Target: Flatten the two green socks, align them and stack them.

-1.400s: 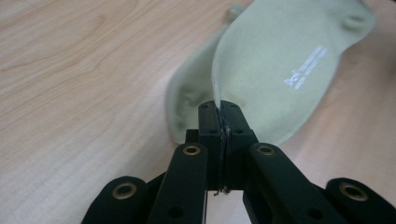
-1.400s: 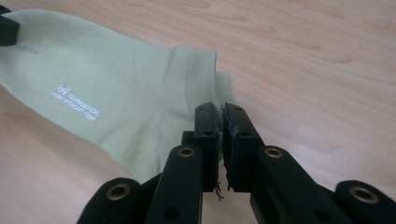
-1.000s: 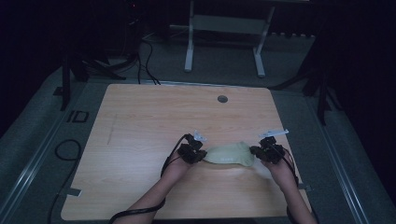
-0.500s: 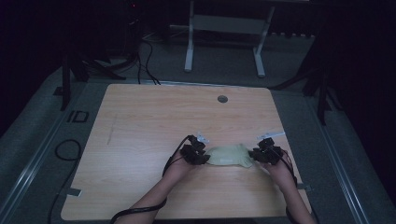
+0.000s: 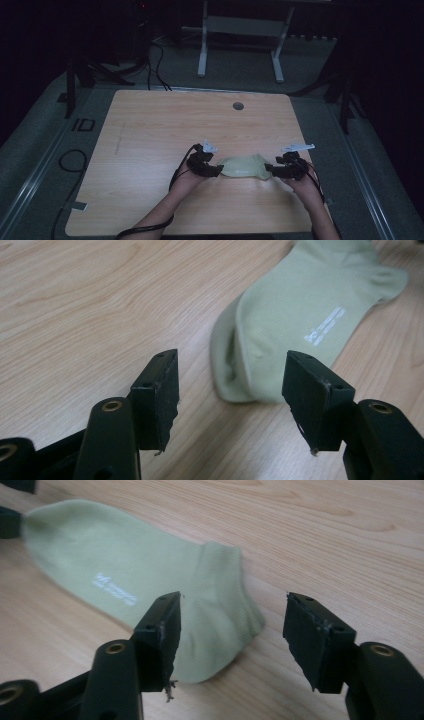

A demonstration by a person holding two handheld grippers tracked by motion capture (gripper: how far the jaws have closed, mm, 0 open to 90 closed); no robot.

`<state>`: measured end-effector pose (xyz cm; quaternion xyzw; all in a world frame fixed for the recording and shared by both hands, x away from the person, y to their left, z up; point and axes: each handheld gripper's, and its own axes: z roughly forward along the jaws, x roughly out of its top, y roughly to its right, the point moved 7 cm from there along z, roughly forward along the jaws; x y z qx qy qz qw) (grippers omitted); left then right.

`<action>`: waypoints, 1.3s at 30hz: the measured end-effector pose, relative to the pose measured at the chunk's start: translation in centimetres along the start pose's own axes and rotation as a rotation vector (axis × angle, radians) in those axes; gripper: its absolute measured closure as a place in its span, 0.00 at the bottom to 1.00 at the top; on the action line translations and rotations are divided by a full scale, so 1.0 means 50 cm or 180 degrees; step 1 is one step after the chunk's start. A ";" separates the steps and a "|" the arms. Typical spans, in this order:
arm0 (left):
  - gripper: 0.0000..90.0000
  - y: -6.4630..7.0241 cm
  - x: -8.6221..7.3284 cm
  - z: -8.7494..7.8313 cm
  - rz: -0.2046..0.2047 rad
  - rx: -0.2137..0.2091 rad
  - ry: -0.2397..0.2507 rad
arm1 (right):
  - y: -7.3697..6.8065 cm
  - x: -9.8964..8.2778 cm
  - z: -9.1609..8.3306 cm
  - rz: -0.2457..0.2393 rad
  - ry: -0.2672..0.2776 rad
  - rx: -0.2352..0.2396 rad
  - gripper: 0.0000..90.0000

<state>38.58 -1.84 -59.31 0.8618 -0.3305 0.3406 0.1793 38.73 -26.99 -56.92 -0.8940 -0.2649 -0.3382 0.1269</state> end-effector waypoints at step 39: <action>0.07 -0.022 -0.135 -0.101 -0.0102 0.0145 0.0409 | 0.029 -0.119 -0.012 -0.0061 0.0222 0.0020 0.17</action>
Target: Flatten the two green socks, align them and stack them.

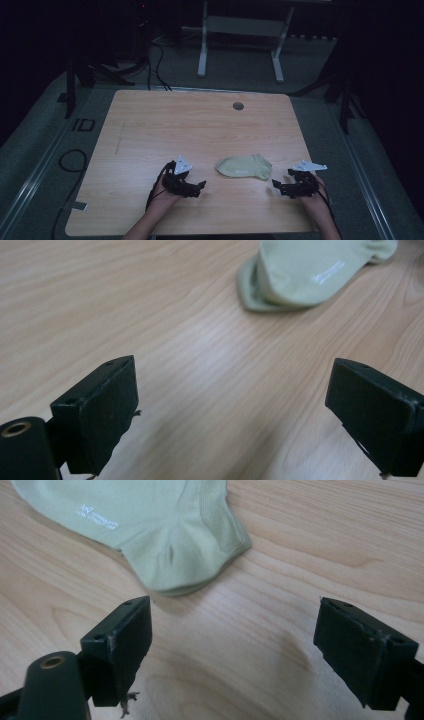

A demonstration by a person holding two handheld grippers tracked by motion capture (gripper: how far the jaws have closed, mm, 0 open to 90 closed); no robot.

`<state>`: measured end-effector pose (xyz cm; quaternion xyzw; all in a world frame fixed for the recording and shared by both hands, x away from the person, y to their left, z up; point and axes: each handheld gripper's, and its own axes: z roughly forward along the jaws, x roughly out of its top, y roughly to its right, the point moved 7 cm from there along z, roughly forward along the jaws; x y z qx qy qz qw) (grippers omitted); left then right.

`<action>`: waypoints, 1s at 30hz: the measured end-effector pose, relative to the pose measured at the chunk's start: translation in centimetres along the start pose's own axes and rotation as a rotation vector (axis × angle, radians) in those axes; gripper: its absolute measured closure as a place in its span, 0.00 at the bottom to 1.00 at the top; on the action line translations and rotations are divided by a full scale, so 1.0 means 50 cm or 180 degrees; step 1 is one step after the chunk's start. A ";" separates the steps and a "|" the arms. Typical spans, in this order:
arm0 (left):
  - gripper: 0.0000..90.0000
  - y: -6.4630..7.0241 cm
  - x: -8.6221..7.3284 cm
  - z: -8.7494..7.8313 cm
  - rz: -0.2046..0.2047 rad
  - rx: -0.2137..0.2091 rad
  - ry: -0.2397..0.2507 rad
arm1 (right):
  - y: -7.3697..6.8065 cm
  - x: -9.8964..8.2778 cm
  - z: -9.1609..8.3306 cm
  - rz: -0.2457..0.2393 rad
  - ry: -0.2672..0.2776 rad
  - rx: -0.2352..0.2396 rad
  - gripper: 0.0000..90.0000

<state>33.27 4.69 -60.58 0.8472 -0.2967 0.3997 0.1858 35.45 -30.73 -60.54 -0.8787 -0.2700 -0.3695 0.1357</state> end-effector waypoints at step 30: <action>0.05 -0.046 -0.098 -0.106 -0.0193 0.0352 0.0022 | 0.003 -0.061 -0.052 0.0159 0.0209 -0.0386 0.18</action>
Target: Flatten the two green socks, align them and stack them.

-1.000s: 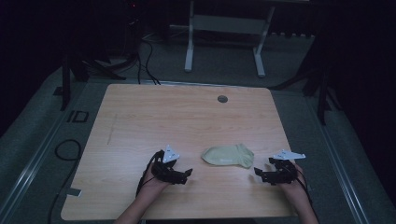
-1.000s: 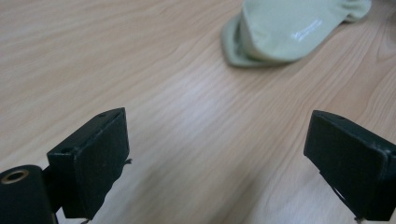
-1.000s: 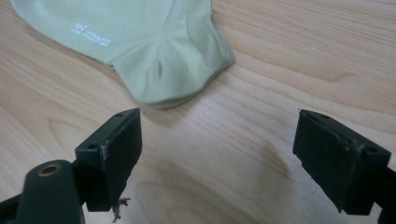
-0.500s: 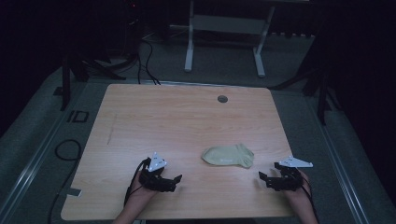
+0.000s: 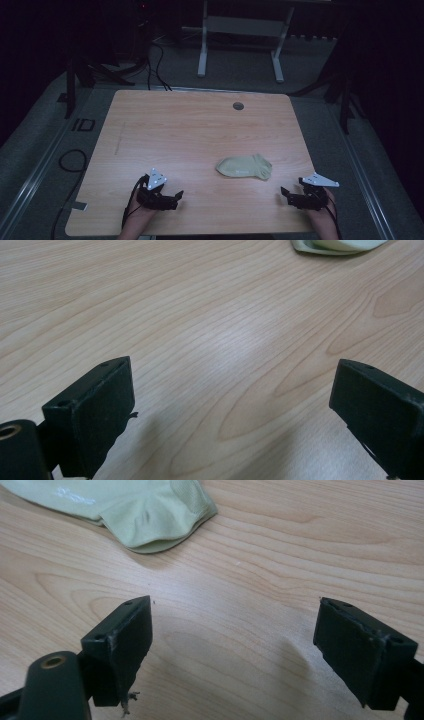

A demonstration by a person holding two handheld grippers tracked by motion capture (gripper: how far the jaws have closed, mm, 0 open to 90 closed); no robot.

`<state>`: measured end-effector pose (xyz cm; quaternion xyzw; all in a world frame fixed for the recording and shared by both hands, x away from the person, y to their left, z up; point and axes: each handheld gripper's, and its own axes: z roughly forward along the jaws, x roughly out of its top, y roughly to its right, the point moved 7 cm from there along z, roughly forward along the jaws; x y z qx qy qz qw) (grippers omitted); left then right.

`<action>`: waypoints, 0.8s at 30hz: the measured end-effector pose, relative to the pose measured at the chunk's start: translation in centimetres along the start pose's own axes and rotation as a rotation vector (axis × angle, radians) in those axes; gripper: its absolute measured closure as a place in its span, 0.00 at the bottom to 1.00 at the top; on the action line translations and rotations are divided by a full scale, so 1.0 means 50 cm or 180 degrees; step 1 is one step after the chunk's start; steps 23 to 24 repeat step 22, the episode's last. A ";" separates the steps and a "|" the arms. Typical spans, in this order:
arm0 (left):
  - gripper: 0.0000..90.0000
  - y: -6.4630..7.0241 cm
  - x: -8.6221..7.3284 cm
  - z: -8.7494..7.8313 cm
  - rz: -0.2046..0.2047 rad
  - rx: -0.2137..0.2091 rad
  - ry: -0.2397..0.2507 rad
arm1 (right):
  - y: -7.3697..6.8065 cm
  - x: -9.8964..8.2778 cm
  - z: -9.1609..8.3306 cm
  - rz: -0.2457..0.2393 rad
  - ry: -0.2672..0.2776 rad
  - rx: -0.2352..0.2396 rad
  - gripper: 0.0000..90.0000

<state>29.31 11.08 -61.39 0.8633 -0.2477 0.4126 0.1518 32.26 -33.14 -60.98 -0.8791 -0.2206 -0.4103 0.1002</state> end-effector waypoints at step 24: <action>0.05 -0.080 -0.060 -0.093 -0.0319 0.0482 0.0158 | 0.024 0.000 -0.015 0.0141 0.0222 -0.0282 0.17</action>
